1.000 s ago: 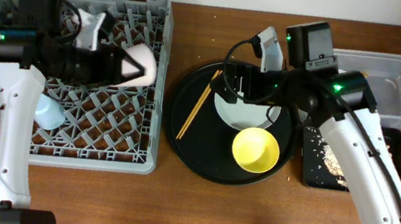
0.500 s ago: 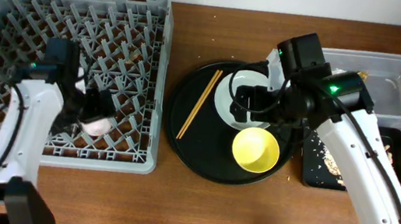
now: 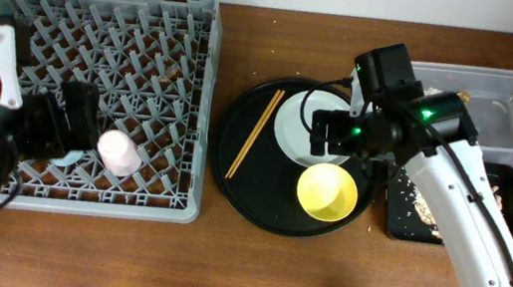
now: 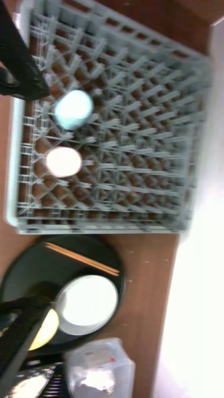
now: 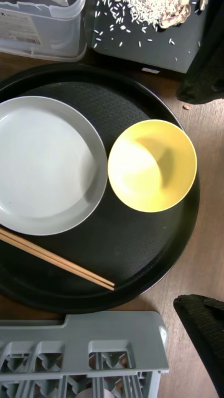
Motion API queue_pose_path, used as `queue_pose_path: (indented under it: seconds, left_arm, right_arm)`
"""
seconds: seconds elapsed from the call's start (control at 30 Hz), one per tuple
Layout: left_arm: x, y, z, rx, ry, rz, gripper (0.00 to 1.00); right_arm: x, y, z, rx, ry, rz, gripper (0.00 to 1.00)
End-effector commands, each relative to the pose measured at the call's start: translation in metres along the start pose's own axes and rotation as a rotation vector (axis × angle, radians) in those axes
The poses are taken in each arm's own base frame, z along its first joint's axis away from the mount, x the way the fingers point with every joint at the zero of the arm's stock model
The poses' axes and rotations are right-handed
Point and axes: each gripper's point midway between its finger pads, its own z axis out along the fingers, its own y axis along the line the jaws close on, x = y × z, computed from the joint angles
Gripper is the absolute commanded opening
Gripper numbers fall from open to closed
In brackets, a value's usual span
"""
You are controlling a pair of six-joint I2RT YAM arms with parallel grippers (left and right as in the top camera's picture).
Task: Sort waste into correct bins and load items into the dishwasher rack
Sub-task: 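Place the pink cup upside down in the rack with the left gripper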
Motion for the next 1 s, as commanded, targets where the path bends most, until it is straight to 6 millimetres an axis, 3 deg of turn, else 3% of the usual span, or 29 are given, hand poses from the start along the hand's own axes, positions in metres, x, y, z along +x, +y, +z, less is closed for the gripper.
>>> queue_pose_path:
  seconds: [0.0,0.07,0.57,0.63,0.67,0.73,0.8,0.9,0.93,0.97]
  left_arm:
    - [0.023,0.0,-0.018,0.0,0.043,0.016,0.99]
    - [0.041,0.001,-0.022,-0.007,0.11,0.009,0.99]
    - [0.041,0.001,-0.022,-0.007,0.109,0.009,0.99]
    - [0.041,0.001,-0.022,-0.007,0.109,0.009,0.99]
    - [0.041,0.001,-0.022,-0.007,0.109,0.009,0.99]
    - [0.041,0.001,-0.022,-0.007,0.109,0.009,0.99]
    - [0.041,0.001,-0.022,-0.007,0.109,0.009,0.99]
    - [0.041,0.001,-0.022,-0.007,0.109,0.009,0.99]
    - [0.041,0.001,-0.022,-0.007,0.109,0.009,0.99]
    - [0.041,0.001,-0.022,-0.007,0.109,0.009,0.99]
  right_arm:
    - [-0.001,-0.001,-0.005,0.013,-0.018,-0.013,0.98]
    - [0.0,-0.002,-0.005,0.015,-0.013,-0.013,0.98]
    - [0.009,0.008,-0.005,-0.044,0.028,-0.009,0.98]
    - [0.012,0.005,-0.005,-0.028,0.037,-0.018,0.98]
    - [0.009,-0.011,-0.007,0.055,0.015,-0.034,0.98]
    - [0.005,-0.032,-0.023,0.139,-0.035,-0.028,0.98]
    - [-0.002,-0.039,-0.06,0.161,-0.163,-0.125,0.98]
    - [-0.01,-0.034,-0.135,0.159,-0.481,-0.285,0.98]
    - [-0.007,-0.042,-0.154,0.193,-0.585,-0.266,0.99]
    - [0.004,-0.055,-0.157,0.213,-0.659,-0.236,0.98]
